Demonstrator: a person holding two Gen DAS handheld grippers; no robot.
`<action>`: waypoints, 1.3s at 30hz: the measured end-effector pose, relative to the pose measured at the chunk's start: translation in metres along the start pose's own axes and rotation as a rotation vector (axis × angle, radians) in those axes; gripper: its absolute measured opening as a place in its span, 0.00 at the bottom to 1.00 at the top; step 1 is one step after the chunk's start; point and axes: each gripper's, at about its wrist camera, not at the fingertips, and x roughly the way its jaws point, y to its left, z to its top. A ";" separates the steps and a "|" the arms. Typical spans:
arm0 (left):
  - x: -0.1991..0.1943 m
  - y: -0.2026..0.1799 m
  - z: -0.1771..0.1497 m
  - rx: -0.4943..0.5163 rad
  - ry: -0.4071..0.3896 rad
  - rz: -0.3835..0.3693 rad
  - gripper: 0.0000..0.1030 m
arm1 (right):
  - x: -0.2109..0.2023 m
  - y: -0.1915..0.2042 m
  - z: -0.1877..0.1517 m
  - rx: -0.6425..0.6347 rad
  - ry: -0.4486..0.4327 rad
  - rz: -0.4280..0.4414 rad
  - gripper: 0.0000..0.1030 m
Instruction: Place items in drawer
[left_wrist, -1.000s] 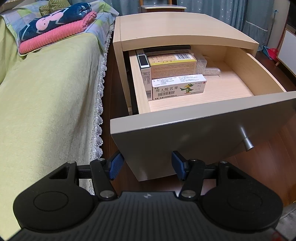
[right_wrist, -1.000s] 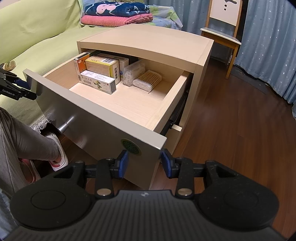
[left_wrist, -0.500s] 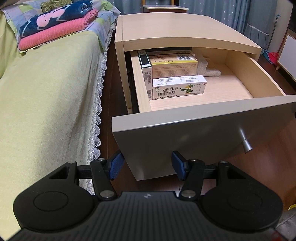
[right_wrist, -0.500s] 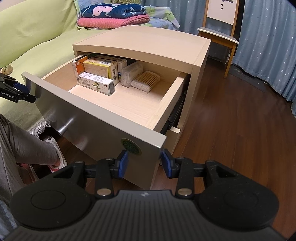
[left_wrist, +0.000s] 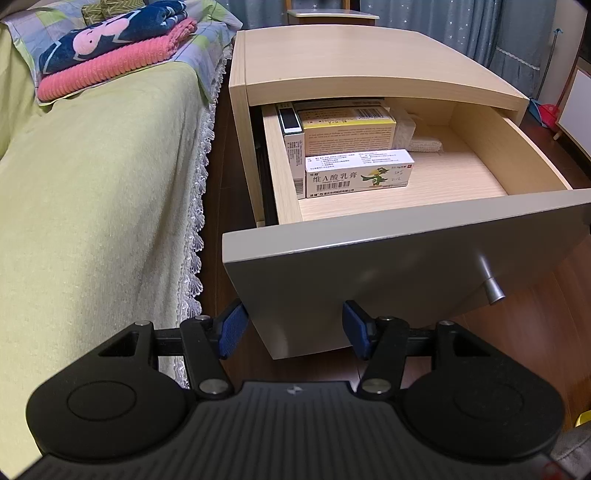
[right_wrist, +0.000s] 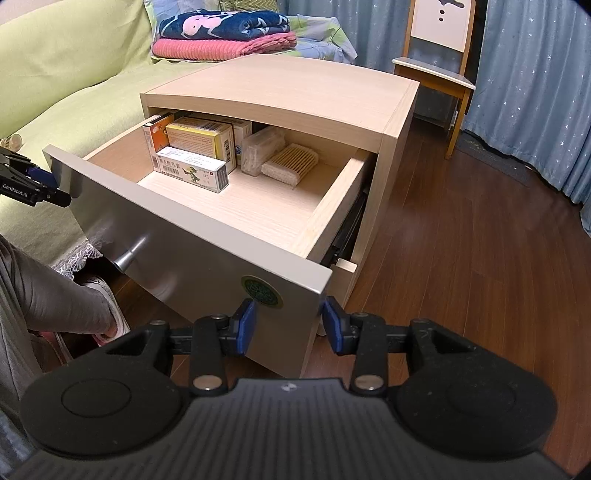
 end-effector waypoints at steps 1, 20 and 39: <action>0.000 0.000 0.000 0.000 0.000 0.001 0.58 | 0.000 0.000 0.000 0.000 -0.001 0.000 0.35; 0.001 0.000 -0.002 -0.015 -0.010 0.006 0.58 | 0.005 -0.002 0.001 0.009 -0.019 -0.011 0.35; 0.000 0.001 -0.005 -0.033 -0.010 0.013 0.58 | 0.012 -0.003 0.003 0.020 -0.037 -0.024 0.35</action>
